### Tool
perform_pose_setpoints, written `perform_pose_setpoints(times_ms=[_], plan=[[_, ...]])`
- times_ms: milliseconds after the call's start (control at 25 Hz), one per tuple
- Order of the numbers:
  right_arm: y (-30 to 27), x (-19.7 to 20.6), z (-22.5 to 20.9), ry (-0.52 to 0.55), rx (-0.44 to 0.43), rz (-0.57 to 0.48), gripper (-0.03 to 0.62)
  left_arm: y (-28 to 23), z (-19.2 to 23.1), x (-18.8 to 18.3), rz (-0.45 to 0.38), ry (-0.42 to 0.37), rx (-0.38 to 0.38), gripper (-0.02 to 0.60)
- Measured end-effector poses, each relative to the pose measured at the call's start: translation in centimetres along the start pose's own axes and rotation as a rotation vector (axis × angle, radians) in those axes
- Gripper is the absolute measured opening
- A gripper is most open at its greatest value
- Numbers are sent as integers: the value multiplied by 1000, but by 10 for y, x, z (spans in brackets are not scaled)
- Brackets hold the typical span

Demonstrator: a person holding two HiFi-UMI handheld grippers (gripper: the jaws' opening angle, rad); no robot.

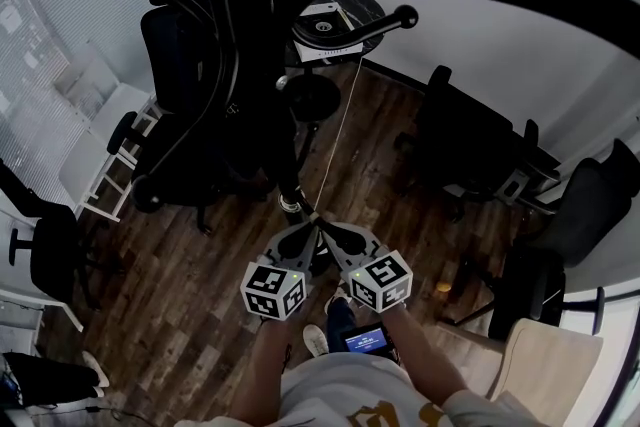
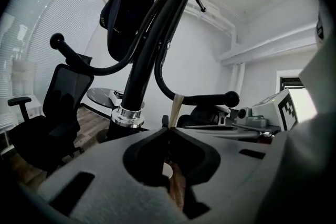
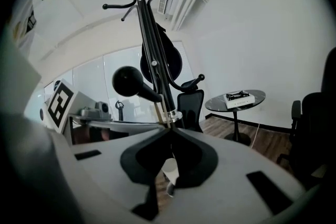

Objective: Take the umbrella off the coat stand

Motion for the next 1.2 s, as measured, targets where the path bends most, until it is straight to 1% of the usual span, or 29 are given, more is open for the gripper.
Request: perform_pose_setpoints(times_ms=[120,320,440,520,680,960,1120,1200], plan=[[-2,1,1,9,-9,18,12,2,1,1,0,19,1,26],[-10,6,2,42,-23,64,16,7,4,0,6,28,2,25],[-12,3,1,48,-30,38,37,9,6,0,9,25,6,25],[-14,1,1,47,-40,20,39,10,9,-1,10,30,10,25],[-20,0,0,28,-73,12,55,15,14,-2,1,59,18,25],[-28,-2,0,13,-83,-11,55,19,19,-4,1,80,25,25],[-28,-2,2,9,-91,-34,55,19,23,-5,0,127,33,25],[-28,-1,2,2,-94,-48,61,19,24,-5,2,135,34,25]])
Point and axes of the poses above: the fingertips, and each gripper's own axes: y backward along the fingers, z to its left, x out of its underside, the point moved 7 cm from there along y, backward along the fingers, and after that the axes turned 12 degrees about -x, right-handed, at the moved point
